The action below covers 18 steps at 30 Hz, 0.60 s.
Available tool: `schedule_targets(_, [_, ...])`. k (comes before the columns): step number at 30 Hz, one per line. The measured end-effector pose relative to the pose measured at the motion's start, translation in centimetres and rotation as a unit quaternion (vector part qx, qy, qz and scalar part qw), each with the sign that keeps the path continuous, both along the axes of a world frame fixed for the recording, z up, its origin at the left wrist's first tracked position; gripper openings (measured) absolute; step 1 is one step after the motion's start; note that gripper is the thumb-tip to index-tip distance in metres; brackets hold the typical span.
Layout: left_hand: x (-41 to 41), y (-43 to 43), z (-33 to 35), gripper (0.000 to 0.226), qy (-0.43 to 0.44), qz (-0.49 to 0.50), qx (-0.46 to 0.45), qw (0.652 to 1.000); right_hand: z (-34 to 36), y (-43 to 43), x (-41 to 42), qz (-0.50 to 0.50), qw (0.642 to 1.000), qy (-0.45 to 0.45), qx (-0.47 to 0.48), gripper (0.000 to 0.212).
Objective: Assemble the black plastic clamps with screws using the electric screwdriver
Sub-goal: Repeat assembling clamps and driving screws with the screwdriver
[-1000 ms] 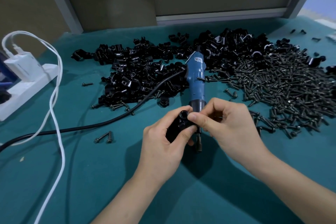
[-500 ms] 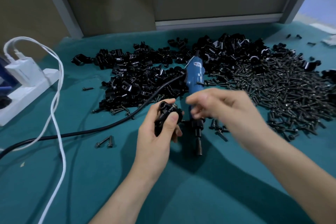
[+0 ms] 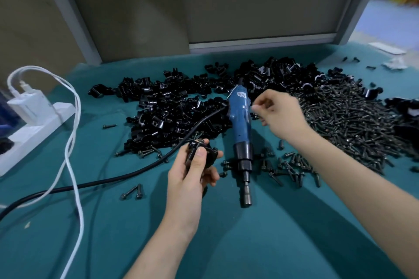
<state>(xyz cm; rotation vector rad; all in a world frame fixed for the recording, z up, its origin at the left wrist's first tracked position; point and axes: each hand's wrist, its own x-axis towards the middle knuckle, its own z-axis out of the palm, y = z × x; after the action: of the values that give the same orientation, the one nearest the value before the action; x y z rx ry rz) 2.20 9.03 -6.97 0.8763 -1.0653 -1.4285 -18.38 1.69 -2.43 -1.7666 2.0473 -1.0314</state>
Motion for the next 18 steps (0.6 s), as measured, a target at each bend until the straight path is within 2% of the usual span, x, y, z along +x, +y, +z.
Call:
schedule_targets(5, [-0.1,0.0,0.1,0.034,0.0,0.0,0.008,1.0,0.9,0.1,-3.3,-0.124,0.992,0.036,0.011,0.016])
schedule_targets(8, [-0.1,0.0,0.1,0.034,0.003,0.004,0.013,1.0,0.5,-0.3,-1.7,-0.072,0.991,-0.096,0.061,0.04])
schedule_targets(12, [-0.2,0.1,0.2,0.034,0.005,0.006,0.014,1.0,-0.9,-1.7,1.7,-0.024,0.974,-0.126,0.184,0.063])
schedule_targets(14, [-0.2,0.0,0.2,0.034,0.009,0.008,0.017,1.0,-1.1,-2.4,2.4,-0.034,0.962,-0.186,0.198,0.061])
schedule_targets(16, [-0.1,0.0,0.1,0.034,0.011,0.008,0.02,1.0,-0.9,-2.5,2.6,-0.037,0.944,-0.263,0.195,0.046])
schedule_targets(18, [-0.1,0.0,0.2,0.033,0.01,0.004,0.023,1.0,-0.7,-2.2,2.3,-0.034,0.924,-0.337,0.179,0.04])
